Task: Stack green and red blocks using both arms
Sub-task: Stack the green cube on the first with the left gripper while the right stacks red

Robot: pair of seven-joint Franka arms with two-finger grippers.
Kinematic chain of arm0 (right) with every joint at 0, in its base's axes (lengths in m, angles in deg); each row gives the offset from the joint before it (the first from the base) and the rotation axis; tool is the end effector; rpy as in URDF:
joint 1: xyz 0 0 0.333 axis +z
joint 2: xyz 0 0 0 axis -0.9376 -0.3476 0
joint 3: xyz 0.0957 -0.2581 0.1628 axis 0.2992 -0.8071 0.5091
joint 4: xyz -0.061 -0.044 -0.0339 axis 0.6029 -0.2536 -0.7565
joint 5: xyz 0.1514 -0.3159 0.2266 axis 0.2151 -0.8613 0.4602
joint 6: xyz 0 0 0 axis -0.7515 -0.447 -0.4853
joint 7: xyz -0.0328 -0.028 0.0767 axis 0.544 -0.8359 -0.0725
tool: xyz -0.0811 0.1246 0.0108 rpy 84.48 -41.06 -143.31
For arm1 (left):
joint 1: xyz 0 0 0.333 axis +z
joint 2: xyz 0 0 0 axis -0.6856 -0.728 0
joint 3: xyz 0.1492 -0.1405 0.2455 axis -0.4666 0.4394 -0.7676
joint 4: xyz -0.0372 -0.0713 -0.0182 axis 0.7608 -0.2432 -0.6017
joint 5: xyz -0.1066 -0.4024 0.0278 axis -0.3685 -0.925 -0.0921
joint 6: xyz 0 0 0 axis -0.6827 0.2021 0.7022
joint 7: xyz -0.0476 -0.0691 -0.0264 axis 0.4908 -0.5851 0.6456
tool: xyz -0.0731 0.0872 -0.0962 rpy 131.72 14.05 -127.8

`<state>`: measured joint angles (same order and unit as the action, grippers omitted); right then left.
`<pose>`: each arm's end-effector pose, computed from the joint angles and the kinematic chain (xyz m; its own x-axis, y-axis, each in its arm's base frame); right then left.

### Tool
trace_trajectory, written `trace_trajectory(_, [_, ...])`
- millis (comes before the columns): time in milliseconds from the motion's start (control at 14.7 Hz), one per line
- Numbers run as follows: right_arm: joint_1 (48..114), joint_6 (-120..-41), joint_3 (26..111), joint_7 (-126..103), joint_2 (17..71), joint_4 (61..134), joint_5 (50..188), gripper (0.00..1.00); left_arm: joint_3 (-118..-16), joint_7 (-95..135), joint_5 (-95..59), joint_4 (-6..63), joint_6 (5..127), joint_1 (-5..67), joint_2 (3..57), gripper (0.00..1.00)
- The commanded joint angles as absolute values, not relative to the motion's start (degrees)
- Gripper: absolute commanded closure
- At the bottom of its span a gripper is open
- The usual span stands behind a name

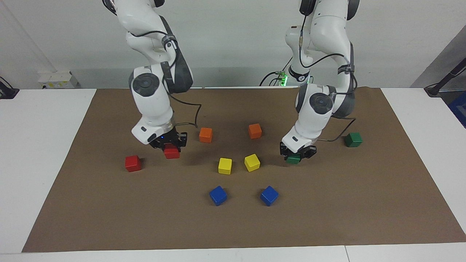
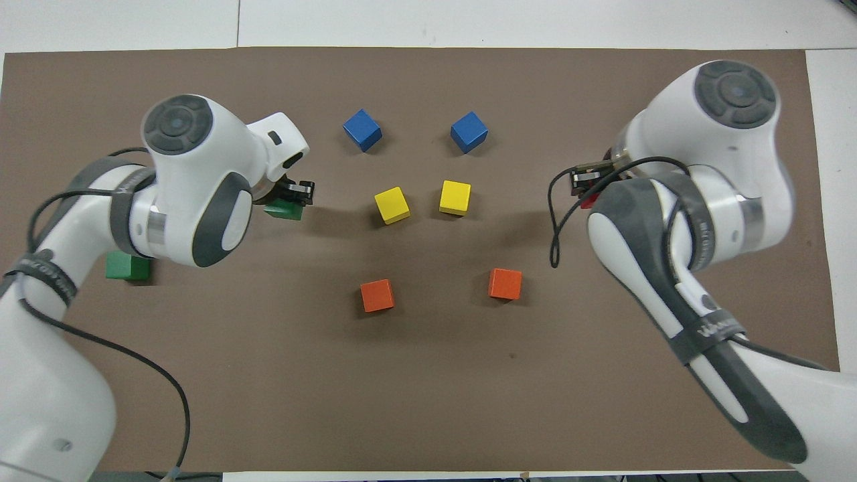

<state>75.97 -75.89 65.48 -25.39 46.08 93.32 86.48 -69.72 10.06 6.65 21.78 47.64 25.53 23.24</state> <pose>0.6396 0.1103 0.3916 0.9958 0.0913 -0.0086 0.0914 -0.9957 0.0164 0.6269 -0.2037 0.3428 0.9783 -0.2065 0.0184 -0.2068 -0.9782 0.0180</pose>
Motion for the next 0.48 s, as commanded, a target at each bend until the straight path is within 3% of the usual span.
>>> trace_trajectory(0, [68.5,-75.4,66.2,-12.6,47.4,94.5,86.0,1.0,-69.8,8.1,7.7,24.0,40.7,30.9,32.1,1.0])
trace_trajectory(407, [62.9,-85.1,66.2,-4.7,48.1,101.9,85.9,1.0,-69.8,-6.3,7.7,30.8,37.5,43.7,37.3,1.0])
